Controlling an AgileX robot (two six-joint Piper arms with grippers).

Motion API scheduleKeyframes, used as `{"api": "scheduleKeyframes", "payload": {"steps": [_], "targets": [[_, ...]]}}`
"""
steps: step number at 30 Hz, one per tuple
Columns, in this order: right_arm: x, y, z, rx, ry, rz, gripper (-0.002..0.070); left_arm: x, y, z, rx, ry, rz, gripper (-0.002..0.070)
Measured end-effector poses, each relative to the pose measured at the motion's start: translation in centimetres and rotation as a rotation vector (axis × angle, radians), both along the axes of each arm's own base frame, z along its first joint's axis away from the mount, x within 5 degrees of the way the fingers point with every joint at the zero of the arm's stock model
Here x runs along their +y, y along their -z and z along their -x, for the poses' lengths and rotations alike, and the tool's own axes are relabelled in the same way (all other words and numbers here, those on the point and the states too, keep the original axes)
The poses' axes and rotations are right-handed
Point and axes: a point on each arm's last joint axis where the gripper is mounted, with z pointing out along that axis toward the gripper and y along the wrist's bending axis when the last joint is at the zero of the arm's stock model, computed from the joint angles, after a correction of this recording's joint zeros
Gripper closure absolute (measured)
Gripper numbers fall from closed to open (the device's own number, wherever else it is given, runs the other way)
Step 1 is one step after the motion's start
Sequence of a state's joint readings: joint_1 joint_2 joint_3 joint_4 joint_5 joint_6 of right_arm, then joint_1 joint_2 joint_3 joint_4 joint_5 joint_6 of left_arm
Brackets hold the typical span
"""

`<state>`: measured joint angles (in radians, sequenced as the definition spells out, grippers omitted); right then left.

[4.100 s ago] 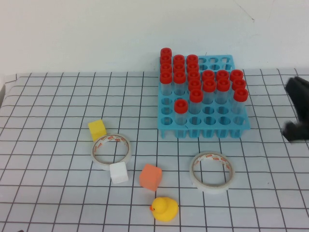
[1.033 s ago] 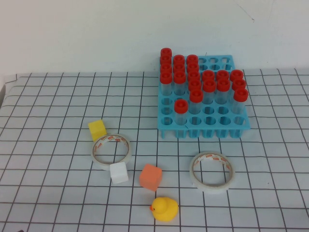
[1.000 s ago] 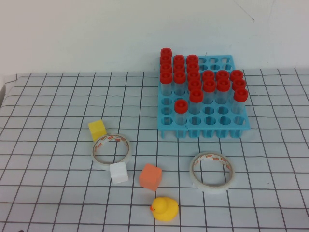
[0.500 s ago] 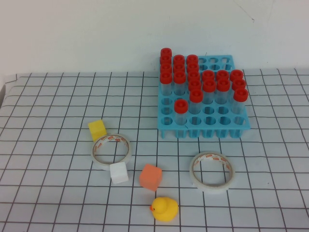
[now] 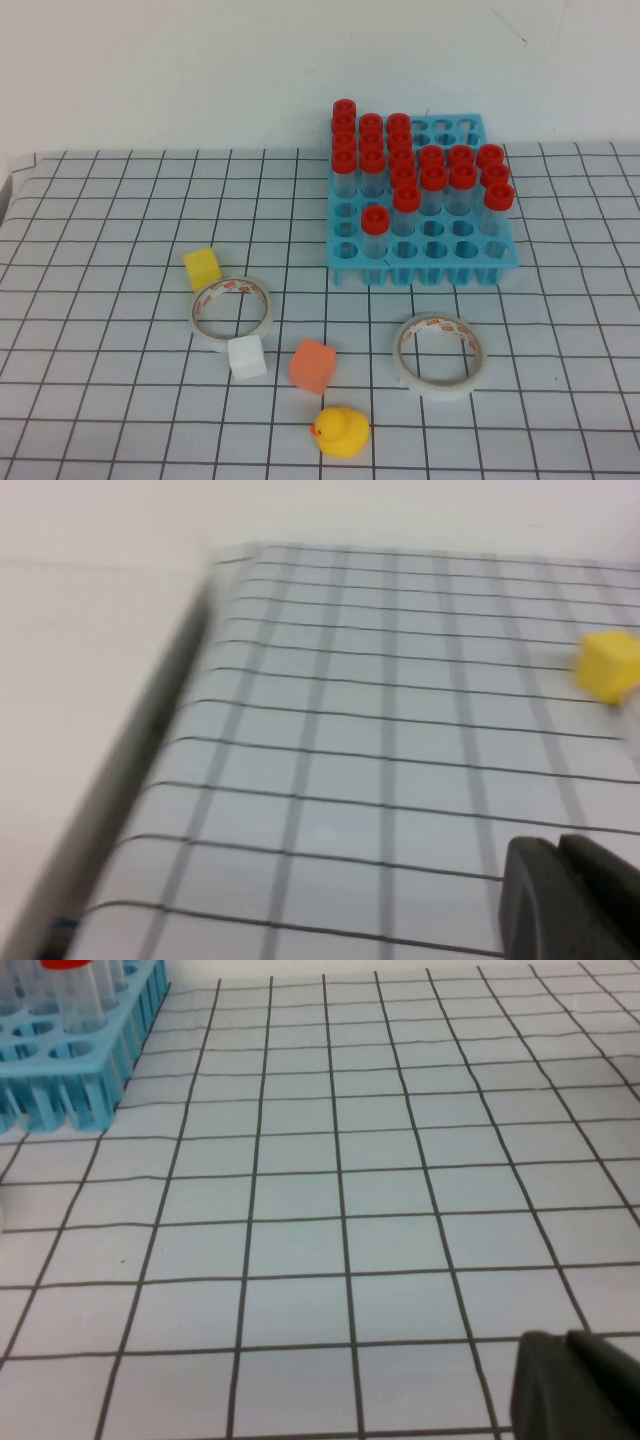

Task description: Place the test tubes

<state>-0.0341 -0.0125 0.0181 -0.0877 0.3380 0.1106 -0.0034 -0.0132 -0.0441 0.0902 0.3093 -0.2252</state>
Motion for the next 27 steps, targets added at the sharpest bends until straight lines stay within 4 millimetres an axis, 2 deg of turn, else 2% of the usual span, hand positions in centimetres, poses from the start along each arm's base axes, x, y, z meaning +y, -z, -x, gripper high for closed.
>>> {"api": "scheduleKeyframes", "payload": {"steps": [2, 6, 11, 27], "targets": [[0.0, 0.0, 0.0, 0.000, 0.000, 0.000, 0.0678, 0.3, 0.3, -0.1, -0.005, -0.061, -0.036, 0.0676], [0.0, 0.0, 0.0, 0.000, 0.000, 0.000, 0.0678, 0.4, 0.5, -0.2, -0.025, -0.078, -0.127, 0.0676], [0.0, 0.0, 0.0, 0.002, 0.000, 0.000, 0.0678, 0.1, 1.3, -0.4, -0.023, -0.024, -0.176, 0.0676], [0.0, 0.0, 0.0, 0.002, 0.000, 0.000, 0.0678, -0.4, 1.8, -0.3, 0.026, 0.101, -0.242, 0.0676]]}}
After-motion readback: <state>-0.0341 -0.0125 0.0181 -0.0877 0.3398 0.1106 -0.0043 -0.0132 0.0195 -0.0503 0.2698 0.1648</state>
